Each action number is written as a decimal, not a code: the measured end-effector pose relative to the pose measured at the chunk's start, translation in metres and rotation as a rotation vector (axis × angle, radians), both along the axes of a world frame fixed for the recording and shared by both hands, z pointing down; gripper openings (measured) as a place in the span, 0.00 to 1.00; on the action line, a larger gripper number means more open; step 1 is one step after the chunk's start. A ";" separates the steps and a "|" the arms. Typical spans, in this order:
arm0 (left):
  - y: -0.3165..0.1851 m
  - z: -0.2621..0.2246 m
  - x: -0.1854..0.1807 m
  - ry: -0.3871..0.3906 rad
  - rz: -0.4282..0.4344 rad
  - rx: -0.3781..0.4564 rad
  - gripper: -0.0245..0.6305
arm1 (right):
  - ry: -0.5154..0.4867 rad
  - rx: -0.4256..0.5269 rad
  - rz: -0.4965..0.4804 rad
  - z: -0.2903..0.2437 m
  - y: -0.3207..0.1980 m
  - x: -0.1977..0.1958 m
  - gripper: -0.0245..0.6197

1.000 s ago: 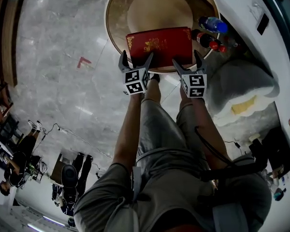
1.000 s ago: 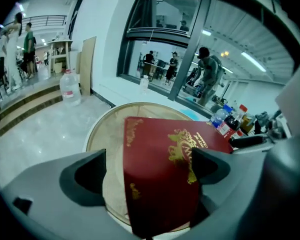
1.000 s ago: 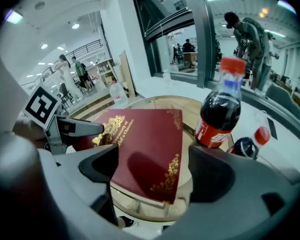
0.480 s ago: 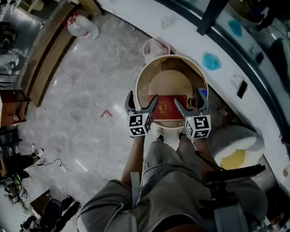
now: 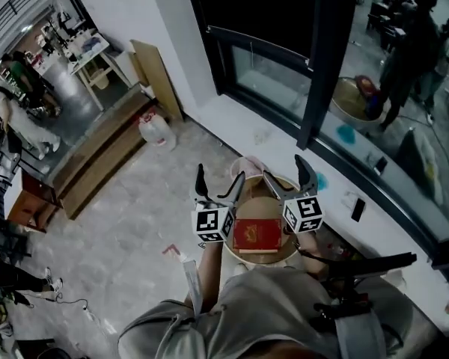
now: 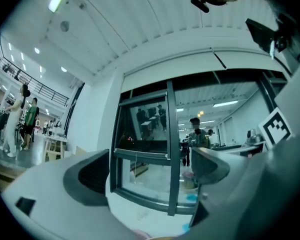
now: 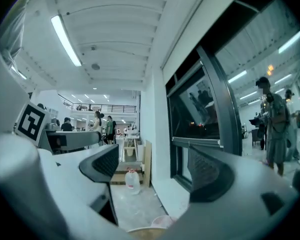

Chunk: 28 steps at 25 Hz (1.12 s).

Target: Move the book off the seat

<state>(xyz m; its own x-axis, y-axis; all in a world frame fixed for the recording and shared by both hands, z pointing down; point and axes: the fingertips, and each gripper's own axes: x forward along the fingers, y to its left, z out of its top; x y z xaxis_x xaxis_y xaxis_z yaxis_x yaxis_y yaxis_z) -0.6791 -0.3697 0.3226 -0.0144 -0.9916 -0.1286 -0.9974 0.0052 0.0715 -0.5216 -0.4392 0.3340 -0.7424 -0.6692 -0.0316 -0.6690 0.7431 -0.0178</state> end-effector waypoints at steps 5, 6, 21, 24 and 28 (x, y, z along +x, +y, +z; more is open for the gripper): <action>0.012 -0.012 -0.001 -0.002 0.006 0.026 0.84 | -0.021 0.056 -0.007 -0.027 0.012 0.000 0.71; 0.014 -0.011 -0.003 0.002 0.003 0.029 0.84 | -0.021 0.060 -0.009 -0.027 0.014 0.000 0.71; 0.033 -0.008 0.001 0.039 0.009 0.030 0.10 | -0.009 0.113 -0.015 -0.029 0.039 -0.001 0.13; 0.034 -0.004 0.006 0.014 0.019 0.025 0.05 | 0.043 0.138 -0.029 -0.025 0.047 -0.003 0.06; 0.029 -0.001 0.016 0.017 0.048 0.020 0.05 | 0.053 0.142 -0.038 -0.023 0.052 -0.003 0.06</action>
<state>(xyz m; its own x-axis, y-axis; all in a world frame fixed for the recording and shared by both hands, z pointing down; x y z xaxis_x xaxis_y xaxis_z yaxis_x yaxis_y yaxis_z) -0.6634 -0.3407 0.3219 0.0308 -0.9884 -0.1488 -0.9951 -0.0443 0.0884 -0.5243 -0.3869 0.3109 -0.7700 -0.6325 -0.0838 -0.6379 0.7602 0.1234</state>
